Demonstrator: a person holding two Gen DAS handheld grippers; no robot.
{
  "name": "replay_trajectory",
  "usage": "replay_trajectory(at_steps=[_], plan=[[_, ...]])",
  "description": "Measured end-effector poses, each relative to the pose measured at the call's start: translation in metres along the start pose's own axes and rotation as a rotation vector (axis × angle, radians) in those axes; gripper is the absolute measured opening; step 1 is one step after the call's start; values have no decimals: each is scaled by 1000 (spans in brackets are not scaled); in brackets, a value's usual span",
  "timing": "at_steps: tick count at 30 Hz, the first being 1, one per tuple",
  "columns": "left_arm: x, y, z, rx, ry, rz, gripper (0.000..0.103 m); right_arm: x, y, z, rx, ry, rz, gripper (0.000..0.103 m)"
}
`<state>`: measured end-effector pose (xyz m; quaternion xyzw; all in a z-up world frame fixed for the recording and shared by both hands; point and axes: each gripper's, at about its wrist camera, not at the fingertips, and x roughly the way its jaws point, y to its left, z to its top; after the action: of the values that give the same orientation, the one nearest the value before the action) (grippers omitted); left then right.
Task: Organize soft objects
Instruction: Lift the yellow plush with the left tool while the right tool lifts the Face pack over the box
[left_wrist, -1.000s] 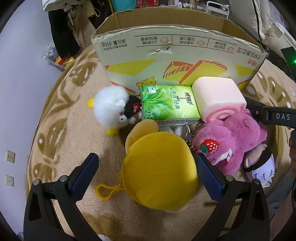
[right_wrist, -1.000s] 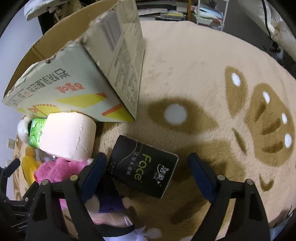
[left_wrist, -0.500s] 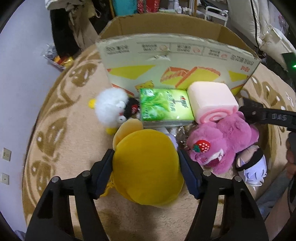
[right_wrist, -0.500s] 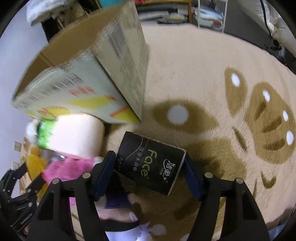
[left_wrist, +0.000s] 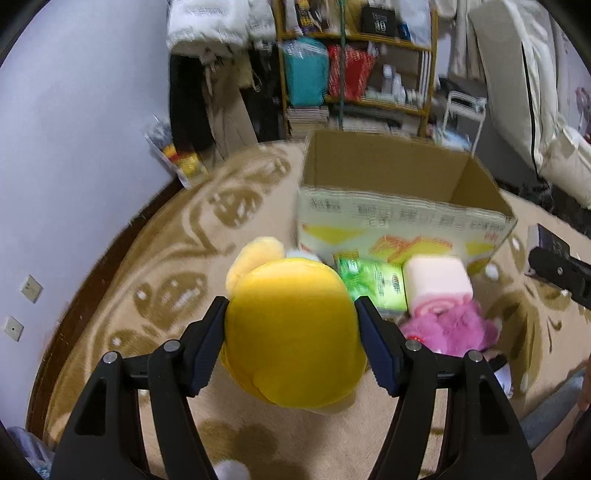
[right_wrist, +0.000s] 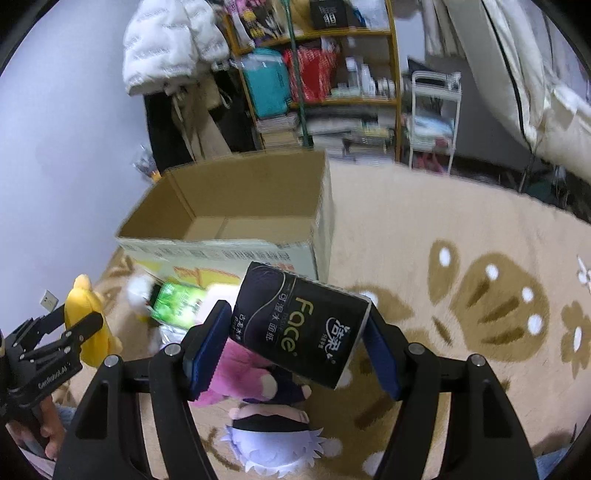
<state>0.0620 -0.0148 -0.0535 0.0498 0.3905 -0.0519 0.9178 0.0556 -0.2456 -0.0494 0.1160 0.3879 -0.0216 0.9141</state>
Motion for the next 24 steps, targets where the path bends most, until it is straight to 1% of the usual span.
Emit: replay_trajectory(at_steps=[2,5,9,11,17,22,24], plan=[[-12,5,4,-15,-52,1,68,-18,1,2,-19,-48,9,74],[-28,10,9,-28,-134,6,68,-30,9,4,-48,-118,11,74],[-45,11,16,-22,-220,2,68,-50,15,6,-88,-216,7,74],[-50,11,20,-10,-249,-7,68,-58,17,9,-104,-258,6,74],[-60,3,35,41,-325,-9,68,-68,23,18,-135,-330,-9,74],[-61,-3,48,58,-366,-1,69,-66,26,28,-146,-357,-14,74],[-61,-4,53,62,-379,-3,69,-63,28,31,-159,-364,-30,74]])
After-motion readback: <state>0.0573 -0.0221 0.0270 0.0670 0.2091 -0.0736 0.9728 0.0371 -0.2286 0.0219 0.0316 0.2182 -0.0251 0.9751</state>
